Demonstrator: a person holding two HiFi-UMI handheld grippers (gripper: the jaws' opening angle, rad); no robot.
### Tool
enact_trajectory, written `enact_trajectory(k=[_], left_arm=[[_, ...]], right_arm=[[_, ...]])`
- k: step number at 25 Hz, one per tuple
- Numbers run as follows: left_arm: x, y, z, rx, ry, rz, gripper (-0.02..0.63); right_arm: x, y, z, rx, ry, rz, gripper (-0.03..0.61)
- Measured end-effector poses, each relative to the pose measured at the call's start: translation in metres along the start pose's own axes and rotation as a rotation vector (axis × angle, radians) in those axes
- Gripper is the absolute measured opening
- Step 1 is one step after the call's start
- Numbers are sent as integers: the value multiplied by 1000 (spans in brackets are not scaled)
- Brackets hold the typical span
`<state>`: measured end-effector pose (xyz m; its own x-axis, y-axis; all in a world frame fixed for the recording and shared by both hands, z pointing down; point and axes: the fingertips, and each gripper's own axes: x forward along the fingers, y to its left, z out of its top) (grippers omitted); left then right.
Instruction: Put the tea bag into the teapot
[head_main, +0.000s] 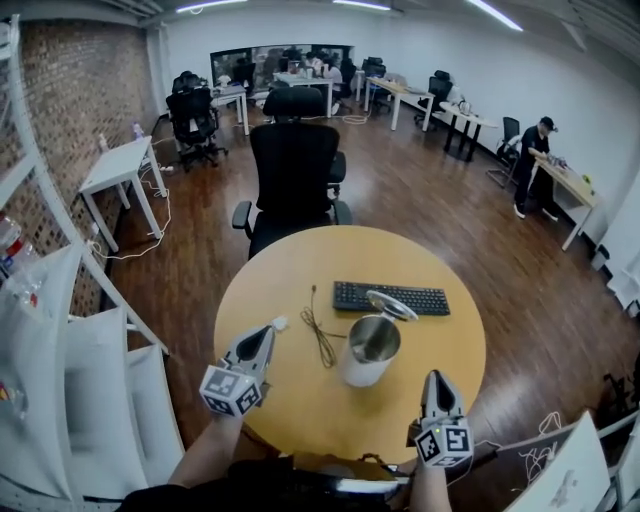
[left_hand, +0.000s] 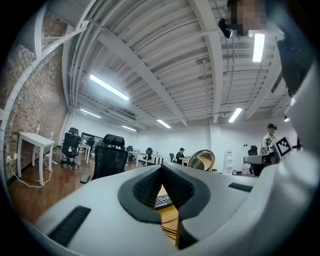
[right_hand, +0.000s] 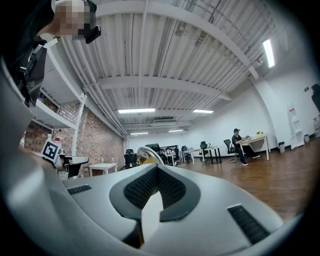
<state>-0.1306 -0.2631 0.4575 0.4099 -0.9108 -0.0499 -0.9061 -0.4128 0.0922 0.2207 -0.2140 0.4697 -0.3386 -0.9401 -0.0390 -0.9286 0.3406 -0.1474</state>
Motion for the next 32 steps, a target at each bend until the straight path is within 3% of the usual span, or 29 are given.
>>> enact_trajectory(k=[8, 17, 21, 28, 32], left_arm=[[-18, 5, -4, -19, -10, 32, 2], [-17, 4, -16, -28, 11, 18, 2], [-21, 10, -16, -32, 12, 28, 2], [-36, 14, -26, -67, -13, 22, 2], [-39, 20, -29, -73, -6, 39, 2]], right_arm=[[8, 18, 12, -35, -7, 14, 0], [2, 4, -8, 0, 7, 8, 0], [1, 8, 7, -19, 1, -7, 0], [2, 3, -13, 7, 22, 13, 0], [2, 4, -6, -8, 28, 1, 0]])
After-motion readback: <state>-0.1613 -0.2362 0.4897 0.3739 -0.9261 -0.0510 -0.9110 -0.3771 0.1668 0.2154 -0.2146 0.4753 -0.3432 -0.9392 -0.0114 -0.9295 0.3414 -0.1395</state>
